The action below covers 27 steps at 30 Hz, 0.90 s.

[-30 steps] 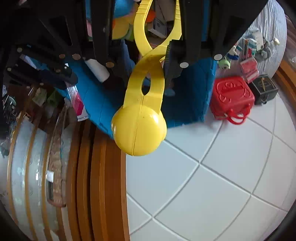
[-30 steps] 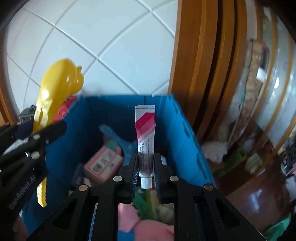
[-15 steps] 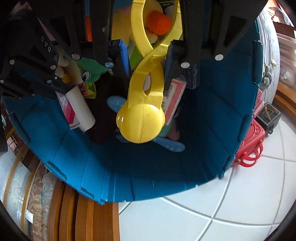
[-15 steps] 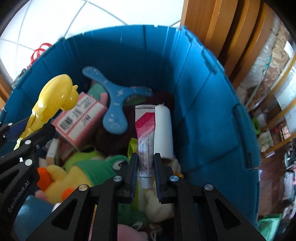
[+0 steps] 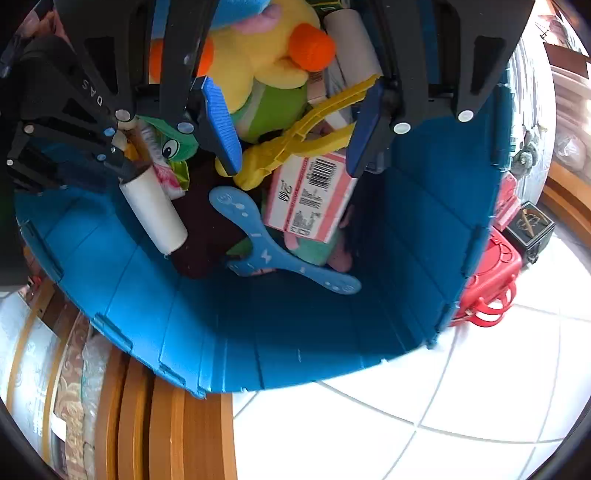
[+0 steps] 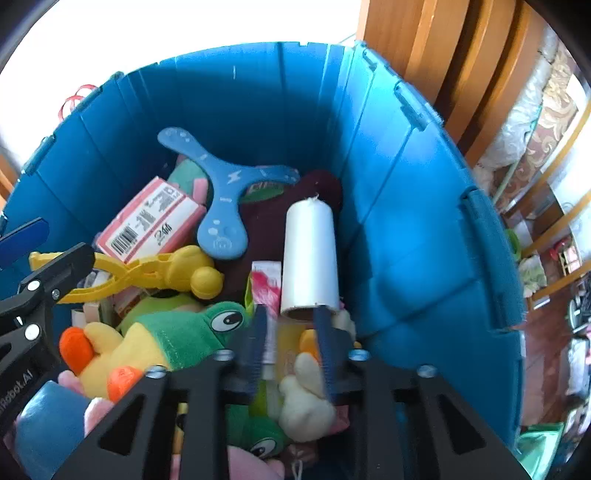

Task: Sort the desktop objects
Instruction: 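Open both tools over the crate and withdraw them to the bed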

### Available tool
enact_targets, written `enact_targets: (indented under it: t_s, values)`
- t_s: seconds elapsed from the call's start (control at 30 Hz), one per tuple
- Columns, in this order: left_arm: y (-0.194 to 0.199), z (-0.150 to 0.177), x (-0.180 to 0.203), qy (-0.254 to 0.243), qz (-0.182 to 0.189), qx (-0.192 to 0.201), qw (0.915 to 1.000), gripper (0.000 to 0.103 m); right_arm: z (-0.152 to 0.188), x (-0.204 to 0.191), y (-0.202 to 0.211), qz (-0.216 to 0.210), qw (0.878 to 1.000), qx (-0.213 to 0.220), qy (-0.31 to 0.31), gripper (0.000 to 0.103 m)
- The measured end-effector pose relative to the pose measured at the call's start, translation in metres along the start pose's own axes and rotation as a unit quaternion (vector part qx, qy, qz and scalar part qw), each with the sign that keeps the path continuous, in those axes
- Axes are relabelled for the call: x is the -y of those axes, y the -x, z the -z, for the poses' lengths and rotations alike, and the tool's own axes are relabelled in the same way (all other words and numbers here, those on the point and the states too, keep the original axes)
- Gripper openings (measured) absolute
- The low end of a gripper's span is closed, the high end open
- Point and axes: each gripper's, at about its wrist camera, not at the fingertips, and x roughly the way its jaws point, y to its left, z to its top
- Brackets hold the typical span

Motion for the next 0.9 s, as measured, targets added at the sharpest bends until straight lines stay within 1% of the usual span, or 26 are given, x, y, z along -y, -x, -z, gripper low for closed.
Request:
enact_targets:
  t_s: [0.07,0.1,0.13,0.17,0.2,0.23,0.27,0.3,0.4,0.5,0.6,0.67,0.73,0.8,0.9]
  values:
    - [0.013,0.000,-0.007,0.009,0.006,0.017,0.9998,0.058,0.001,0.000,0.012,-0.002,1.000,0.018,0.000,0.050]
    - [0.022,0.001,-0.011,0.012,0.006,0.030,0.9995,0.060,0.002,0.000,0.019,-0.003,1.000,0.030,0.000,0.065]
    - [0.033,0.002,-0.016,0.014,0.005,0.046,0.9988,0.066,0.003,0.000,0.027,-0.002,0.999,0.042,0.000,0.081]
    - [0.042,0.003,-0.021,0.017,0.005,0.060,0.9980,0.070,0.004,0.000,0.036,-0.002,0.998,0.055,0.001,0.087]
    - [0.053,0.006,-0.027,0.023,0.005,0.080,0.9966,0.080,0.005,-0.001,0.043,-0.002,0.998,0.068,0.001,0.093]
    - [0.063,0.009,-0.034,0.028,0.007,0.096,0.9950,0.084,0.007,-0.003,0.052,-0.003,0.997,0.081,0.002,0.093]
    - [0.072,0.012,-0.040,0.031,0.008,0.111,0.9933,0.085,0.008,-0.006,0.061,-0.007,0.996,0.092,0.004,0.095]
    - [0.080,0.015,-0.048,0.035,0.004,0.123,0.9918,0.086,0.010,-0.008,0.070,-0.012,0.995,0.102,0.006,0.102]
    - [0.100,0.023,-0.073,0.058,-0.011,0.154,0.9864,0.086,0.011,-0.020,0.087,-0.025,0.991,0.131,0.006,0.103]
    - [0.118,0.037,-0.102,0.078,-0.032,0.176,0.9807,0.086,0.011,-0.035,0.105,-0.037,0.987,0.158,0.007,0.103]
    - [0.129,0.053,-0.136,0.098,-0.050,0.189,0.9759,0.087,0.009,-0.057,0.121,-0.054,0.981,0.185,-0.001,0.103]
    - [0.130,0.064,-0.163,0.113,-0.055,0.189,0.9739,0.087,0.007,-0.079,0.132,-0.072,0.976,0.204,0.001,0.103]
    - [0.131,0.081,-0.196,0.131,-0.067,0.193,0.9702,0.087,0.007,-0.105,0.142,-0.089,0.971,0.222,0.007,0.103]
    - [0.130,0.100,-0.227,0.149,-0.084,0.194,0.9661,0.087,0.010,-0.137,0.151,-0.114,0.964,0.240,0.019,0.103]
    - [0.120,0.124,-0.279,0.169,-0.093,0.180,0.9646,0.087,0.014,-0.191,0.163,-0.147,0.955,0.256,0.039,0.103]
